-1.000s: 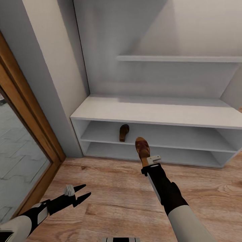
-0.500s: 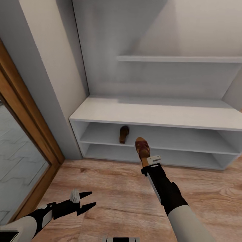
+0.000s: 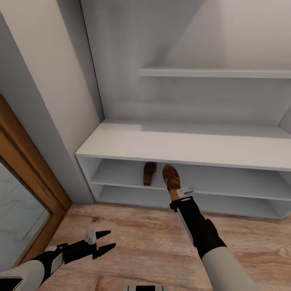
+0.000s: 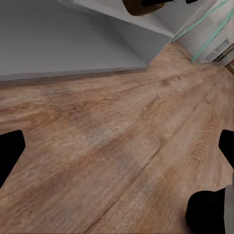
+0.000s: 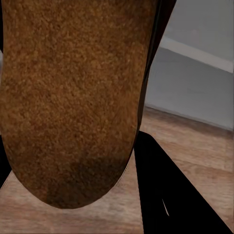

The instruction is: Pick up the two gym shoes and the two sandals from the corridor floor and place them onto the hallstand (shoe rack) in the corridor, making sure they are on the rack and not on the floor. Arrange them so the two gym shoes are next to each other and the two sandals are next to each other.

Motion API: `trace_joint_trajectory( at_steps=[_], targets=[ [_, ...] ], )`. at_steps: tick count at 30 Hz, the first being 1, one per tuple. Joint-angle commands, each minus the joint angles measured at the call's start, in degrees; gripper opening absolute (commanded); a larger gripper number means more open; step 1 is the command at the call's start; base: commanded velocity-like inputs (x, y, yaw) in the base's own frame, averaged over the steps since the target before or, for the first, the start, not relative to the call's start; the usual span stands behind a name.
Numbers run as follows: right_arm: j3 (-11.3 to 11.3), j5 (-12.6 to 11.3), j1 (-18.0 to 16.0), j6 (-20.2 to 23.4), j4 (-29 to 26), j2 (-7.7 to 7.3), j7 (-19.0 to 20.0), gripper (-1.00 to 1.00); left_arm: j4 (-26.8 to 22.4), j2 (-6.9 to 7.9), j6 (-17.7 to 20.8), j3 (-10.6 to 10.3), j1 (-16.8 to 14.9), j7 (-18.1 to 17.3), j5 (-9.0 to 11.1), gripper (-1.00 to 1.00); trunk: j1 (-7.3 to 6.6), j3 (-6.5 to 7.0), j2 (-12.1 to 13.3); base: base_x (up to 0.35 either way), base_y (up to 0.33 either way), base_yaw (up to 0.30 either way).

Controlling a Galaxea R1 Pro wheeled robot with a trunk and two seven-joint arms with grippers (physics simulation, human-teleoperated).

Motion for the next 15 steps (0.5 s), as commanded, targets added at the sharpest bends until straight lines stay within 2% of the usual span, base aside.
trace_joint_trajectory(
  at_steps=[1,10,15],
  targets=[
    [0.1,0.1,0.0,0.3,0.0,0.0,-0.3,-1.0,0.0,0.01,-0.3,-0.3,0.0,-0.1,0.4,1.0,0.02,-0.05,0.0,0.343,0.0,0.0],
    [0.1,0.1,0.0,0.3,0.0,0.0,-0.3,-1.0,0.0,0.01,-0.3,-0.3,0.0,-0.1,0.4,1.0,0.02,-0.05,0.0,0.323,0.0,0.0],
    [0.1,0.1,0.0,0.3,0.0,0.0,-0.3,-1.0,0.0,0.01,-0.3,-0.3,0.0,-0.2,0.4,1.0,0.02,-0.05,0.0,0.089,0.0,0.0]
  ],
)
